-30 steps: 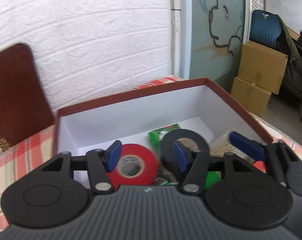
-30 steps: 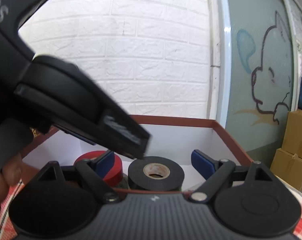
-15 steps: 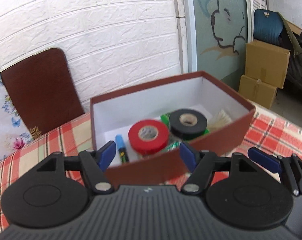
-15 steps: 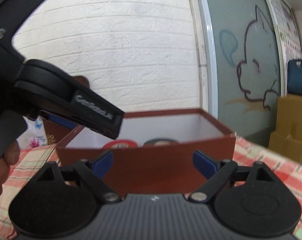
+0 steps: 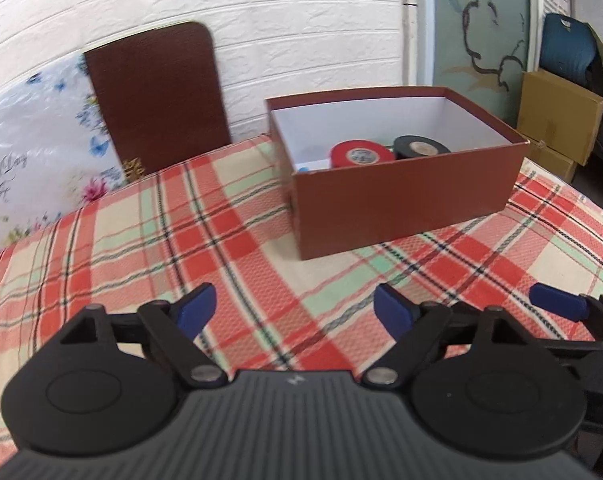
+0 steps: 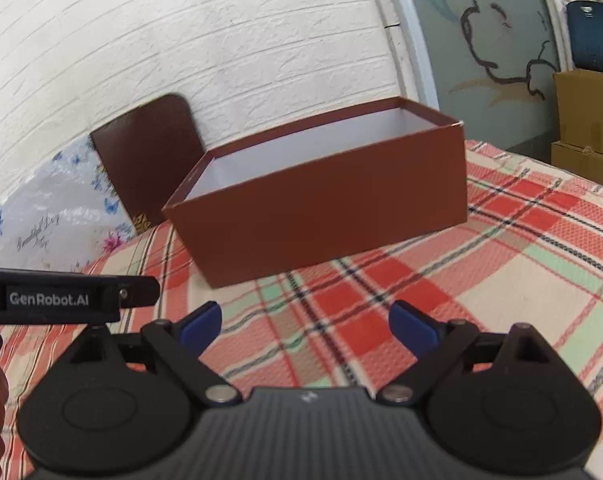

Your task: Organize objects

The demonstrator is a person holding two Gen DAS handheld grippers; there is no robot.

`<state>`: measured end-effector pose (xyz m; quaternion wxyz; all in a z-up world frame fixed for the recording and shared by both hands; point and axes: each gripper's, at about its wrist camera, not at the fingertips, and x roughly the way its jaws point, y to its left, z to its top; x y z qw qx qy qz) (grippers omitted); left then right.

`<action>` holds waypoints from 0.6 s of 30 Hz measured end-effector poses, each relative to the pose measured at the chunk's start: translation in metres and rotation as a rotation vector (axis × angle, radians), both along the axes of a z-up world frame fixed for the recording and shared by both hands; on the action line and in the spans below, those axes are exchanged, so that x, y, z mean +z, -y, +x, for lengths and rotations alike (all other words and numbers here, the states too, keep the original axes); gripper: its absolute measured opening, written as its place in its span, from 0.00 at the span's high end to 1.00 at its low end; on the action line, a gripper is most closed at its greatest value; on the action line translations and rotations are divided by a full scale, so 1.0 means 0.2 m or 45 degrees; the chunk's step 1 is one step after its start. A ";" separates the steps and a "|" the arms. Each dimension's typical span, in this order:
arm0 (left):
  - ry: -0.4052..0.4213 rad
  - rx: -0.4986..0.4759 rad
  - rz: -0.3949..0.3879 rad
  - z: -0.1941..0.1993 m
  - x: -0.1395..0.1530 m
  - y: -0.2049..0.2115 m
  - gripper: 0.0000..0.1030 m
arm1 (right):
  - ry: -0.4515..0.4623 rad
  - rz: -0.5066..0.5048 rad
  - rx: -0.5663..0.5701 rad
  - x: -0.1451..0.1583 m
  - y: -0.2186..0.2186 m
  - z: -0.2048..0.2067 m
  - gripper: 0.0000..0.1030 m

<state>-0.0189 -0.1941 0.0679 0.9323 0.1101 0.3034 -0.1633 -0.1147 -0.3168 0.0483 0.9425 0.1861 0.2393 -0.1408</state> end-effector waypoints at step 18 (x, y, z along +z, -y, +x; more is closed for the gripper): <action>-0.014 0.122 0.010 -0.20 -0.13 -0.36 0.04 | -0.186 0.036 0.028 0.00 -0.23 -0.09 0.00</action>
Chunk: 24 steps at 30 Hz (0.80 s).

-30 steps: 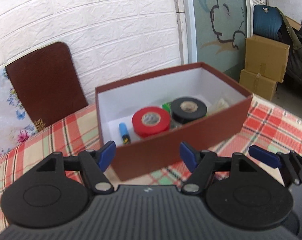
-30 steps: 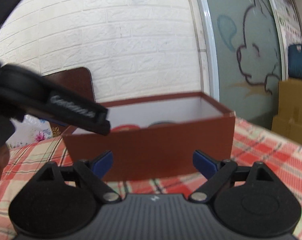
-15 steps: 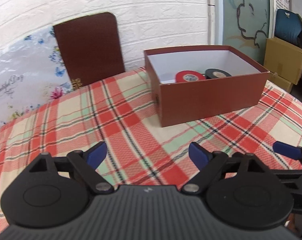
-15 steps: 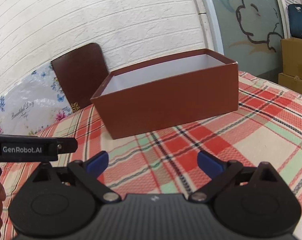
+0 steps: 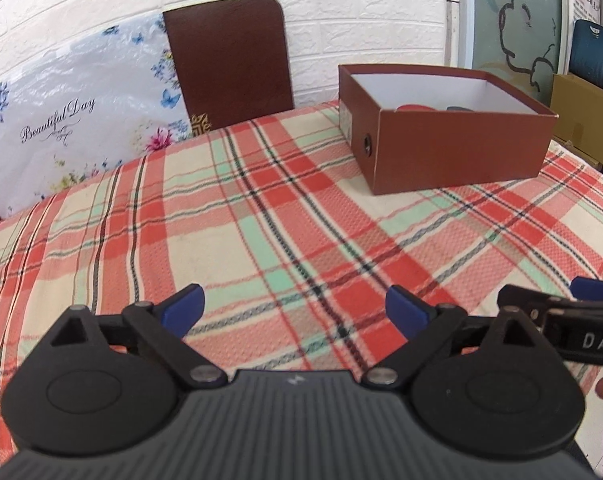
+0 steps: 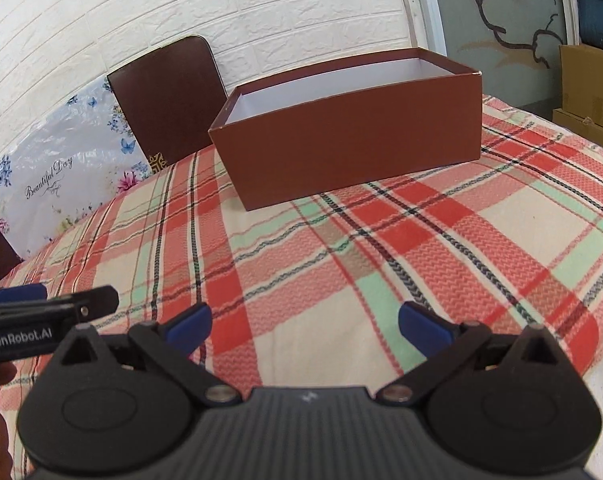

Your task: Organize objects

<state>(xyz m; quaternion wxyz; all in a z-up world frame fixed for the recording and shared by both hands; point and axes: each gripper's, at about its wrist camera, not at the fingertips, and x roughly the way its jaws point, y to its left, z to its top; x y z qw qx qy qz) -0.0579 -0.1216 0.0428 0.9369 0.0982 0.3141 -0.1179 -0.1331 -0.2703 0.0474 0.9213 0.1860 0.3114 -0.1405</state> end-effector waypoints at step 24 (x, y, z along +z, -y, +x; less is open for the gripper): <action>0.074 0.041 0.053 -0.08 0.02 -0.04 0.00 | 0.056 -0.070 -0.069 0.05 -0.04 -0.06 0.00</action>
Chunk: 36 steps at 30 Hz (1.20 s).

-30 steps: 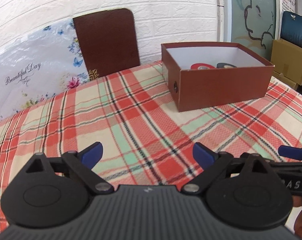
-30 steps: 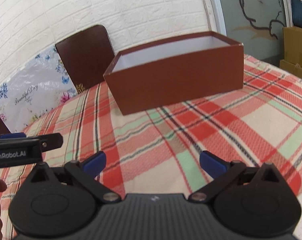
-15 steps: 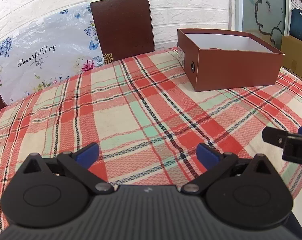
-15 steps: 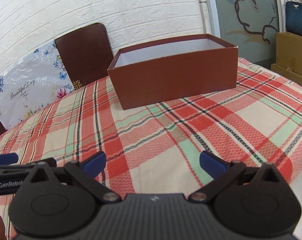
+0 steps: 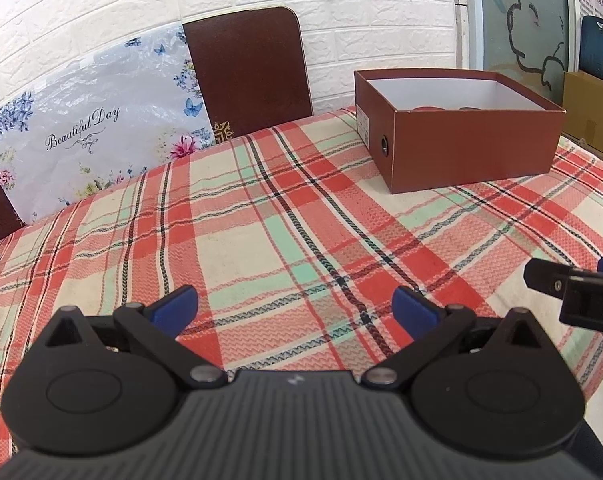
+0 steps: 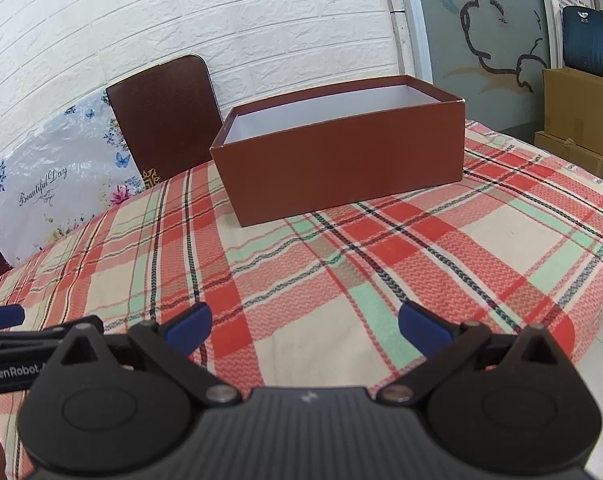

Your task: Organize objects

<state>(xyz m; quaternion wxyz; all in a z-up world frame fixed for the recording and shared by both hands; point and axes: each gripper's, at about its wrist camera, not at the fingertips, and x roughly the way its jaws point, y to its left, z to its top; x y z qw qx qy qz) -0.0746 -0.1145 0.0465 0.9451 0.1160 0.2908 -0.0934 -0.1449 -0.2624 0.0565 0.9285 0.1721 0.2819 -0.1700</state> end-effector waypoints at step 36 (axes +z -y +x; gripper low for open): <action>0.040 0.043 0.099 -0.03 0.02 0.03 0.00 | 0.002 -0.006 0.006 -0.02 0.02 0.00 0.00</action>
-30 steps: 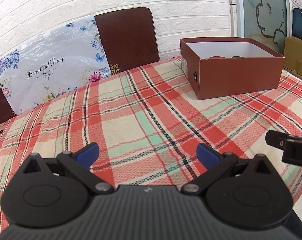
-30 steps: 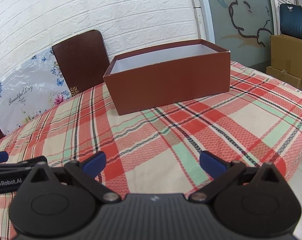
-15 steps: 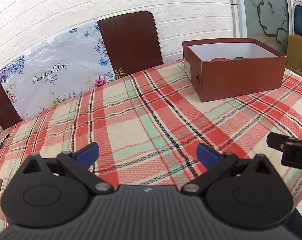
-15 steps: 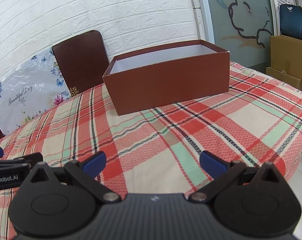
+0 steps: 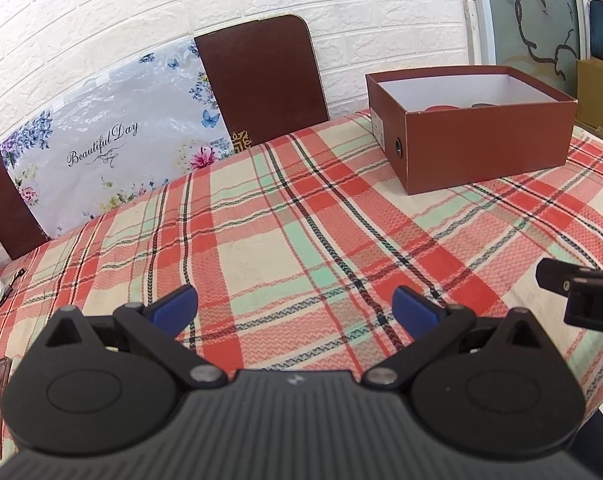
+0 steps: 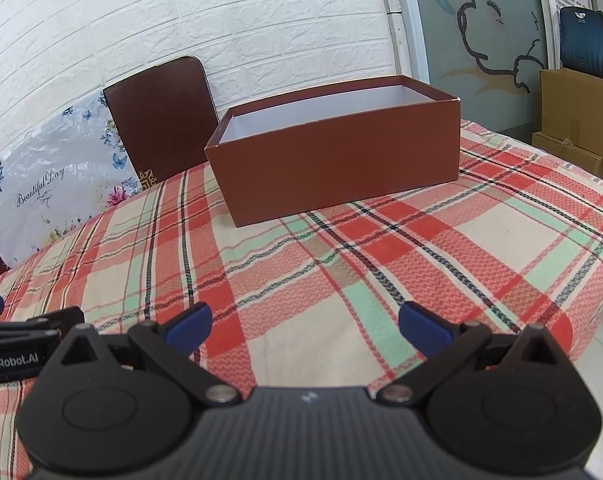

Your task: Organize objects

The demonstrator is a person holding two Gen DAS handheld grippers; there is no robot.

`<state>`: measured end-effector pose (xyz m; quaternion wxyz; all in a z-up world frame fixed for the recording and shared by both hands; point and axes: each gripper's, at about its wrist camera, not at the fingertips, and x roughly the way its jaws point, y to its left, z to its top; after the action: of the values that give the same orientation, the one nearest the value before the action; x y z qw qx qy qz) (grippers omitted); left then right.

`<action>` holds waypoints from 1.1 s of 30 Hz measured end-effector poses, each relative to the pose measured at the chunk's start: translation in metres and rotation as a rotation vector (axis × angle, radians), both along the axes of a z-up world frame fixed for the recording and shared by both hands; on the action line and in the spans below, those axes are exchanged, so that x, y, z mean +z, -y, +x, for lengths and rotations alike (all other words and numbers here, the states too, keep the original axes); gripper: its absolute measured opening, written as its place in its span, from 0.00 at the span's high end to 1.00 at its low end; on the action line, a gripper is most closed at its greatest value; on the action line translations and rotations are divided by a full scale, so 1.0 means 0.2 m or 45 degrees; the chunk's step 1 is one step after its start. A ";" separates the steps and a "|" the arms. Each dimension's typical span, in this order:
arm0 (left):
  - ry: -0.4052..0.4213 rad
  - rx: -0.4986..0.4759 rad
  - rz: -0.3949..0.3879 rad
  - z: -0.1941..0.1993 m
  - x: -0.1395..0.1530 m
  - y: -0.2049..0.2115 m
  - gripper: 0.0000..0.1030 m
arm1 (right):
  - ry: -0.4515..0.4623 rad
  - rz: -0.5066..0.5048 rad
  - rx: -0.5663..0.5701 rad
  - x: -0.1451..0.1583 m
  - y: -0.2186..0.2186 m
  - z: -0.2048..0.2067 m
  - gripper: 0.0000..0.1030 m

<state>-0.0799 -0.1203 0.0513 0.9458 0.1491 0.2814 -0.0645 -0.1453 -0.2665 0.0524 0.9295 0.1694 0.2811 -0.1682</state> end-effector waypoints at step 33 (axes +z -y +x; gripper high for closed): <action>-0.130 -0.032 -0.029 0.04 -0.08 0.00 0.00 | -0.054 0.040 0.000 -0.07 0.03 0.02 0.00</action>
<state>-0.0729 -0.1197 0.0346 0.9309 0.1383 0.3267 -0.0870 -0.1404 -0.2722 0.0383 0.9206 0.1804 0.3034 -0.1672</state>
